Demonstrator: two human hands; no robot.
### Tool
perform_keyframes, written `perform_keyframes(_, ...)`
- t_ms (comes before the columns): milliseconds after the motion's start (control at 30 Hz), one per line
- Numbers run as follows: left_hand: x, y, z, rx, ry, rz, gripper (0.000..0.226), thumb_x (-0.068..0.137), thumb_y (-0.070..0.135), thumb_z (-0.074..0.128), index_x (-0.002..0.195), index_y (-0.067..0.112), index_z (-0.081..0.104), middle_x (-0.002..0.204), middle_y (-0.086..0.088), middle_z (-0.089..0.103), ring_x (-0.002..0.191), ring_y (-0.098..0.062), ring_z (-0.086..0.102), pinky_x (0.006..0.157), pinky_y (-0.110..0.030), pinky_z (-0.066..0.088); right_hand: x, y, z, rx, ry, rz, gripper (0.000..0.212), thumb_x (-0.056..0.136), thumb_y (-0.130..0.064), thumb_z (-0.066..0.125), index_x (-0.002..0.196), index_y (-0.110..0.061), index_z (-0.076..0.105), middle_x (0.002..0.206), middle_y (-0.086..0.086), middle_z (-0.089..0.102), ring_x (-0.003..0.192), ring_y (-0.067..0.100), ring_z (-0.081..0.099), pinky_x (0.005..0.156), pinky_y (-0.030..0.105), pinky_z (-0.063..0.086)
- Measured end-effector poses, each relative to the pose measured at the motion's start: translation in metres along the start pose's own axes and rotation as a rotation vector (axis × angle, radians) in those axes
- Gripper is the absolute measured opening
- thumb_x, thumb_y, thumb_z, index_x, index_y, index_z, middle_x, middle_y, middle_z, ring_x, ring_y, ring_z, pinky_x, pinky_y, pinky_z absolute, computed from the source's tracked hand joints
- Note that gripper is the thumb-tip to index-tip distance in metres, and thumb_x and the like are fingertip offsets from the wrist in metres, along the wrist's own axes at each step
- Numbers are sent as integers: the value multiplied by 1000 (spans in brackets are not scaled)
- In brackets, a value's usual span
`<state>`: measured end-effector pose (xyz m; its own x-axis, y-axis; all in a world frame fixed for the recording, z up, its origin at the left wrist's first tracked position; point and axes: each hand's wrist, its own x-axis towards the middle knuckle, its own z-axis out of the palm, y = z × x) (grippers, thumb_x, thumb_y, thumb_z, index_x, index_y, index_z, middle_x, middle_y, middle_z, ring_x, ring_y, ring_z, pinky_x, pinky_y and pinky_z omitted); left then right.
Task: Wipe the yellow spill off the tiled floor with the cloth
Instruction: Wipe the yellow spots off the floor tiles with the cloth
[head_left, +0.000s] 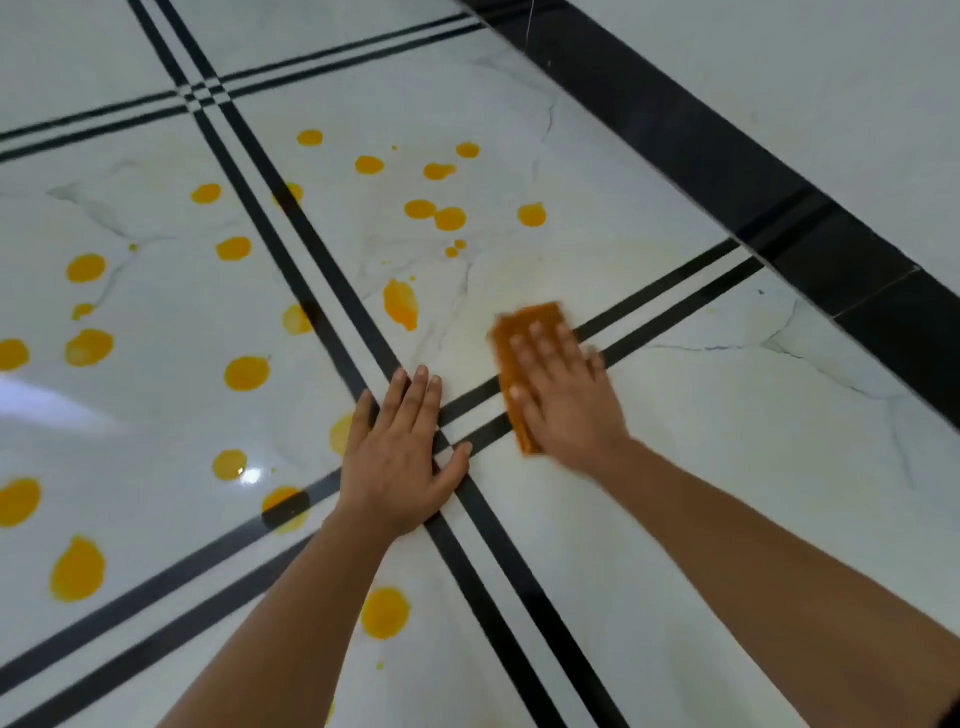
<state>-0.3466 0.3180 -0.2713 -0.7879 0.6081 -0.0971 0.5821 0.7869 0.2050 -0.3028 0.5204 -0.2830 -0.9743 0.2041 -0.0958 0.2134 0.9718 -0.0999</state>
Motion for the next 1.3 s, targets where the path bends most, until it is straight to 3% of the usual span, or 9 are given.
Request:
perform_keyframes(133,-38,8,3,-60,56,-42,78,84,62,12,147,16,18,154,1,12,139,-11,-1,113,-39,-4,-77,23,3,-73,-126,-487,55,96,-51,7,148,-33,0,157,-5,1,145,17,-5,114,50,3)
perform_keyframes(267,-80,-1,5,-36,65,-119,75,86,58,18,146,14,23,153,-2,19,140,-15,7,112,-38,-4,-44,22,-4,-1,-64,45,59,92,-53,1,147,-32,-8,157,-4,-9,144,20,-11,116,54,4)
perform_keyframes(333,-100,-4,7,-50,64,-183,75,86,58,19,146,14,22,153,-2,18,141,-15,8,112,-37,-3,-51,-19,2,13,-43,72,59,93,-50,4,147,-30,-8,156,-2,-9,144,24,-9,116,52,4)
perform_keyframes(500,-170,-10,8,-87,36,-338,76,85,60,13,147,17,10,152,4,2,141,-14,-1,113,-35,-7,-123,-22,17,-107,-100,-732,54,97,-49,12,149,-33,10,157,-3,12,145,21,6,112,50,11)
perform_keyframes(667,-226,-28,9,-111,18,-526,79,80,63,5,147,21,-2,151,8,-10,140,-10,-12,113,-35,-9,-117,-95,22,23,14,-140,58,93,-46,21,147,-26,20,154,0,19,143,27,19,111,52,16)
perform_keyframes(833,-262,-43,9,-138,38,-642,77,82,61,6,148,21,-1,153,6,-8,141,-11,-12,114,-37,-6,-169,-121,32,-63,-102,-668,55,97,-46,12,149,-26,15,156,0,15,144,23,12,110,51,13)
perform_keyframes(1033,-287,-75,13,-120,90,-711,76,84,59,8,149,18,3,154,4,-5,141,-13,-9,113,-37,-7,-125,-172,30,25,-18,-143,62,92,-50,4,148,-25,3,158,2,5,145,26,0,114,48,-3)
perform_keyframes(1200,-299,-78,21,-131,82,-697,74,86,57,12,148,17,8,155,1,3,143,-16,-3,113,-39,-4,-181,-195,38,-27,-113,-674,55,97,-45,13,149,-27,13,157,0,11,145,24,6,114,48,3)
perform_keyframes(1300,-307,-71,24,-151,74,-677,72,88,55,15,148,16,10,155,1,4,143,-17,-1,113,-39,-3,-191,-149,37,-49,-95,-619,54,97,-47,8,149,-30,11,157,-1,13,145,20,3,113,50,6)
